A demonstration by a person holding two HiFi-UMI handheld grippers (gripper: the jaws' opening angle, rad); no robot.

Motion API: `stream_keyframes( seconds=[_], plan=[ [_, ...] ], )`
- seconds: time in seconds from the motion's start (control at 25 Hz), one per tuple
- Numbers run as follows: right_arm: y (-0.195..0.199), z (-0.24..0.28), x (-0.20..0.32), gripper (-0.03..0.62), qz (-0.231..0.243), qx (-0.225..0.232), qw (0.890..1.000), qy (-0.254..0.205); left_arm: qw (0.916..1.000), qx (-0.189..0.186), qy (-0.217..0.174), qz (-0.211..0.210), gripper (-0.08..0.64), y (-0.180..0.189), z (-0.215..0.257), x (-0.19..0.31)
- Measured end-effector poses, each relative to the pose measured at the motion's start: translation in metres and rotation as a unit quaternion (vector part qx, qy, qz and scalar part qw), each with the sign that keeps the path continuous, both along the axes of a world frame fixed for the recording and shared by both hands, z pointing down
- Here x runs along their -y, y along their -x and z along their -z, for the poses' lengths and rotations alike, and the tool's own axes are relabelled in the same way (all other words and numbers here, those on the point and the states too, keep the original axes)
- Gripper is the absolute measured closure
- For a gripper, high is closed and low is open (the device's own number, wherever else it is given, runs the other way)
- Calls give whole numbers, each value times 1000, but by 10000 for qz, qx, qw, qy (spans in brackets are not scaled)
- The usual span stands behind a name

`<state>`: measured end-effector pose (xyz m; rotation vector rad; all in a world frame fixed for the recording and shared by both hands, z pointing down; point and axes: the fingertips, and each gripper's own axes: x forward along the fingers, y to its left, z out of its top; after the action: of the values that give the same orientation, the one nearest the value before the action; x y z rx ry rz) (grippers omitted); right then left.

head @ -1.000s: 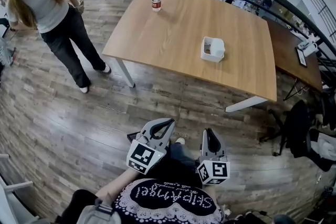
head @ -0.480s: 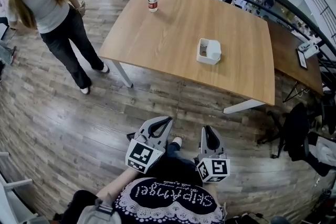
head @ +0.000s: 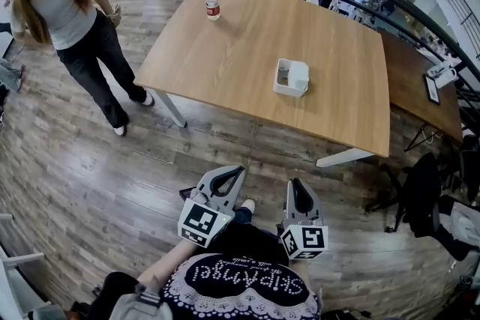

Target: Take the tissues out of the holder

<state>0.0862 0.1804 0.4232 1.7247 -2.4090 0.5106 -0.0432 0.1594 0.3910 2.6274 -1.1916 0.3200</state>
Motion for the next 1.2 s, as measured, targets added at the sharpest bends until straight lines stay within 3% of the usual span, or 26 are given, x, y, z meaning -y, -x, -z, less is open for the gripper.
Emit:
stream_keyframes(
  seconds=[0.52,1.2],
  plan=[
    [-34,-5,8,558,30,43,10000,-40,10000,6,-3,-20,554,-39,-5,4],
    [-21,5,61,558,-228,51,9997,-30,9997,-14,1,-263,554,-28,3,68]
  ],
)
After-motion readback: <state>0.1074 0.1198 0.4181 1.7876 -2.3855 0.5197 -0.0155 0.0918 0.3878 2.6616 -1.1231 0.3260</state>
